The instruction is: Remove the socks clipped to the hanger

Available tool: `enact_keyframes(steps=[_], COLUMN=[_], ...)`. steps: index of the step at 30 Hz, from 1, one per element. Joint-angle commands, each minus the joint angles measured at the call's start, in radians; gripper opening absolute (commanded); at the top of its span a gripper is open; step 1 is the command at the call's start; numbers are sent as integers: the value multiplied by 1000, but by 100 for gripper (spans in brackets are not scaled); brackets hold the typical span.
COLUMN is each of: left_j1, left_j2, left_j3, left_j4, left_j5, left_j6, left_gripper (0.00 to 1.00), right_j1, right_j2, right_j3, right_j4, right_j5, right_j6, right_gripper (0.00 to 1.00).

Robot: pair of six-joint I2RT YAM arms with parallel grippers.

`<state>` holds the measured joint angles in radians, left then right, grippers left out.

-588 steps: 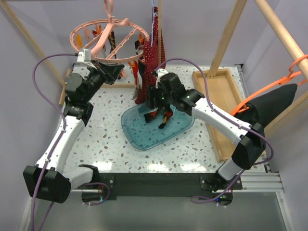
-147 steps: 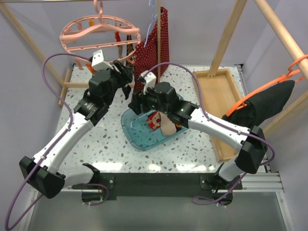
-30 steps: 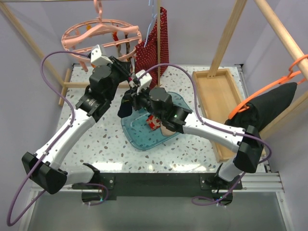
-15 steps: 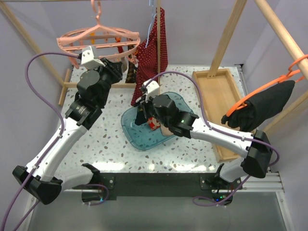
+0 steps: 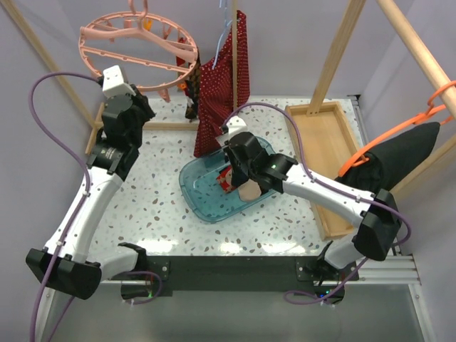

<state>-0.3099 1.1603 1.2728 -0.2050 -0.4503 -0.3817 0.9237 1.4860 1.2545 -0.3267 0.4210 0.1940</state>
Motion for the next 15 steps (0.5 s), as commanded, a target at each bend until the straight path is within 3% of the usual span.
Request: enact_keyframes(steps=[1,5,6,7,11,15], left_j1=[55,68,69,71,72,72], left_j2=[-13,-25,-25,-27,-28,-30], left_j3=[63,102,106,111,129,145], left_j4=[-22,-36,-40,-45,-50,-53], left_j5=[3,-19,-19,-21,-19,-10], left_j6=[17,44,49,55,67,69], left_gripper=[0,0,0,0,0,0], right_j1=[-11,-5,0,12,30,35], right_j2=[71,115,120,129,197,201], right_j3=[115,200,216,258,405,415], right_j4=[-105,-132,-123,-121,-152,85], right_j5=[-7,-59,-71,-73,-106,-292], right_j6=[-8,-56,-70,-86,-140,-137], right_gripper=[26,59,75,81,87,87])
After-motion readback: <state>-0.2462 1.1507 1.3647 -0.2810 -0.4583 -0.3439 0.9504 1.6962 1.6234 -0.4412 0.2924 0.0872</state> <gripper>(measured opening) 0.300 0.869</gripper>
